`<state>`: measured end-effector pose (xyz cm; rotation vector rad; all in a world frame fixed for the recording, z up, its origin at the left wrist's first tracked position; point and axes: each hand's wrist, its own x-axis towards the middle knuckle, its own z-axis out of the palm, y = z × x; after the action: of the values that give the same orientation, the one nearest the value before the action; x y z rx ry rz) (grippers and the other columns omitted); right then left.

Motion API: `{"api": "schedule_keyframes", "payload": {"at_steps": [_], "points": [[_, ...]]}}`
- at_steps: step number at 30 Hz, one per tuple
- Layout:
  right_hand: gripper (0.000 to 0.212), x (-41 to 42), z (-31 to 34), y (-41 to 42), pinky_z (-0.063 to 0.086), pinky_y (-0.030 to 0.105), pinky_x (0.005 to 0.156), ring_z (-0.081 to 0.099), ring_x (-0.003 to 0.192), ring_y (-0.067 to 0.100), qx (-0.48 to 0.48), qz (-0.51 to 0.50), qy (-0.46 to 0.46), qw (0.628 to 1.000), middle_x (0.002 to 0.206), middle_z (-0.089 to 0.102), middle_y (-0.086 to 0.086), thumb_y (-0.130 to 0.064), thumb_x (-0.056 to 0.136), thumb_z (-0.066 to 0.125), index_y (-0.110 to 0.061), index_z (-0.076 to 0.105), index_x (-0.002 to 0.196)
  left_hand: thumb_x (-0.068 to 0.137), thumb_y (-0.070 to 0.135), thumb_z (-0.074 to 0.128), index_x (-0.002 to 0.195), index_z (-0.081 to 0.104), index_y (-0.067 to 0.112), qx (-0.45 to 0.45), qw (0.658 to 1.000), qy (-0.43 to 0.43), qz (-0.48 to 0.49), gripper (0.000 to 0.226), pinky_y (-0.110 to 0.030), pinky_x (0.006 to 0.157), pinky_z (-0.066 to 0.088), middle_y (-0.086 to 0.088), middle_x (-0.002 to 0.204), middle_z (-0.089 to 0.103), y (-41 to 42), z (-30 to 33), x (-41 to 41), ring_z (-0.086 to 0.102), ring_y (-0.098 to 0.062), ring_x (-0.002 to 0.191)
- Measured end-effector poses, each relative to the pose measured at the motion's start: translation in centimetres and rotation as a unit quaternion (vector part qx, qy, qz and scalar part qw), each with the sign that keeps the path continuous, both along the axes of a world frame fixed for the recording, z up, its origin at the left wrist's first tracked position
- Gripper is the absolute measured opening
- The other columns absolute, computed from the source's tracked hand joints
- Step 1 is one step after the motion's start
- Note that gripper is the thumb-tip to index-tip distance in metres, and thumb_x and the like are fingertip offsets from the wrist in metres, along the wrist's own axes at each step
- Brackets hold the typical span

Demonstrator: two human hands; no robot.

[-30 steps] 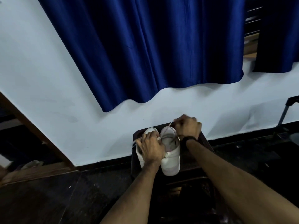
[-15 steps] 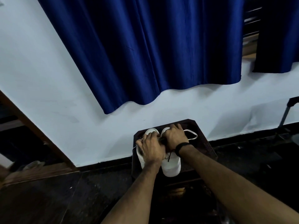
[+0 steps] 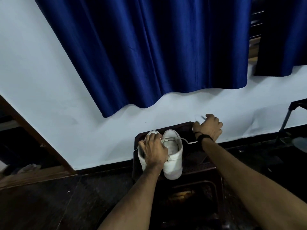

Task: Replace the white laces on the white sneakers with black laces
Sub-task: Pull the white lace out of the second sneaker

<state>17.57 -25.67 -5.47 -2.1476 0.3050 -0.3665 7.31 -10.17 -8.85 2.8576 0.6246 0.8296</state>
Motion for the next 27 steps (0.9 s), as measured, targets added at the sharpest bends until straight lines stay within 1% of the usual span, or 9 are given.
{"api": "schedule_keyframes", "payload": {"at_steps": [2, 4, 8, 10, 14, 18, 23, 25, 27], "points": [[0.053, -1.4, -0.7, 0.7, 0.041, 0.045, 0.091, 0.045, 0.115, 0.034, -0.033, 0.050, -0.074, 0.995, 0.125, 0.049, 0.013, -0.022, 0.074, 0.066, -0.012, 0.051, 0.124, 0.066, 0.015, 0.070, 0.105, 0.069, 0.029, 0.025, 0.999, 0.026, -0.023, 0.041, -0.040, 0.086, 0.036, 0.009, 0.110, 0.066, 0.0, 0.1, 0.2, 0.055, -0.018, 0.107], [0.047, -3.0, -1.7, 1.8, 0.049, 0.042, 0.083, 0.051, 0.105, 0.032, -0.019, 0.120, -0.115, 0.986, 0.119, 0.048, 0.010, -0.027, 0.072, 0.069, -0.015, 0.052, 0.114, 0.073, 0.017, 0.067, 0.115, 0.067, 0.028, 0.058, 0.995, 0.058, -0.058, 0.043, -0.041, 0.089, 0.037, 0.009, 0.117, 0.065, 0.1, 0.4, 0.6, 0.054, -0.018, 0.112], [0.030, -5.2, -3.8, 3.6, 0.049, 0.035, 0.071, 0.063, 0.093, 0.033, -0.031, 0.228, 0.017, 0.973, 0.100, 0.064, 0.009, -0.031, 0.081, 0.062, -0.018, 0.049, 0.105, 0.083, 0.020, 0.062, 0.121, 0.063, 0.027, 0.081, 0.980, 0.117, -0.141, 0.039, -0.037, 0.095, 0.033, 0.006, 0.119, 0.064, 0.0, 0.9, 1.3, 0.050, -0.018, 0.117], [0.020, -6.0, -4.7, 4.0, 0.050, 0.036, 0.071, 0.064, 0.090, 0.035, 0.027, 0.199, 0.026, 0.979, 0.094, 0.067, 0.011, -0.027, 0.085, 0.056, -0.019, 0.053, 0.104, 0.084, 0.026, 0.061, 0.117, 0.065, 0.029, 0.074, 0.975, 0.130, -0.164, 0.034, -0.034, 0.094, 0.033, 0.005, 0.113, 0.064, 0.1, 1.0, 1.7, 0.051, -0.018, 0.112], [0.017, -6.4, -5.1, 4.6, 0.050, 0.037, 0.069, 0.064, 0.084, 0.037, 0.097, 0.162, 0.016, 0.982, 0.086, 0.066, 0.016, -0.017, 0.084, 0.053, -0.017, 0.052, 0.101, 0.078, 0.028, 0.068, 0.118, 0.066, 0.031, 0.109, 0.956, 0.168, -0.214, 0.040, -0.034, 0.092, 0.033, 0.005, 0.110, 0.061, 0.8, 0.7, 2.8, 0.050, -0.019, 0.107], [0.019, -6.4, -5.4, 4.7, 0.046, 0.034, 0.065, 0.064, 0.082, 0.037, 0.108, 0.159, 0.016, 0.981, 0.085, 0.067, 0.017, -0.018, 0.085, 0.053, -0.016, 0.047, 0.103, 0.086, 0.034, 0.061, 0.111, 0.068, 0.029, 0.151, 0.948, 0.166, -0.225, 0.027, -0.033, 0.090, 0.030, 0.008, 0.111, 0.062, 0.7, 0.5, 4.1, 0.049, -0.016, 0.107], [0.018, -6.7, -5.3, 4.8, 0.051, 0.039, 0.066, 0.063, 0.080, 0.037, 0.116, 0.147, 0.010, 0.982, 0.083, 0.066, 0.016, -0.020, 0.084, 0.054, -0.017, 0.046, 0.100, 0.086, 0.026, 0.058, 0.097, 0.072, 0.025, 0.127, 0.950, 0.130, -0.253, 0.017, -0.033, 0.087, 0.036, 0.006, 0.101, 0.062, 1.0, 0.1, 4.7, 0.052, -0.018, 0.100], [0.019, -6.7, -5.3, 4.8, 0.049, 0.038, 0.067, 0.063, 0.082, 0.037, 0.113, 0.147, 0.009, 0.983, 0.084, 0.066, 0.015, -0.021, 0.084, 0.055, -0.017, 0.046, 0.100, 0.085, 0.026, 0.060, 0.083, 0.065, 0.023, 0.108, 0.951, 0.118, -0.265, 0.006, -0.034, 0.083, 0.039, 0.004, 0.093, 0.059, 1.3, 0.1, 4.4, 0.052, -0.020, 0.094], [0.020, -6.6, -5.4, 4.8, 0.047, 0.036, 0.067, 0.063, 0.084, 0.037, 0.116, 0.150, 0.012, 0.982, 0.086, 0.066, 0.015, -0.021, 0.084, 0.055, -0.015, 0.046, 0.102, 0.083, 0.028, 0.058, 0.072, 0.053, 0.023, 0.088, 0.956, 0.104, -0.261, 0.013, -0.035, 0.078, 0.039, 0.002, 0.088, 0.055, 1.5, 0.0, 4.1, 0.050, -0.021, 0.089]]}}
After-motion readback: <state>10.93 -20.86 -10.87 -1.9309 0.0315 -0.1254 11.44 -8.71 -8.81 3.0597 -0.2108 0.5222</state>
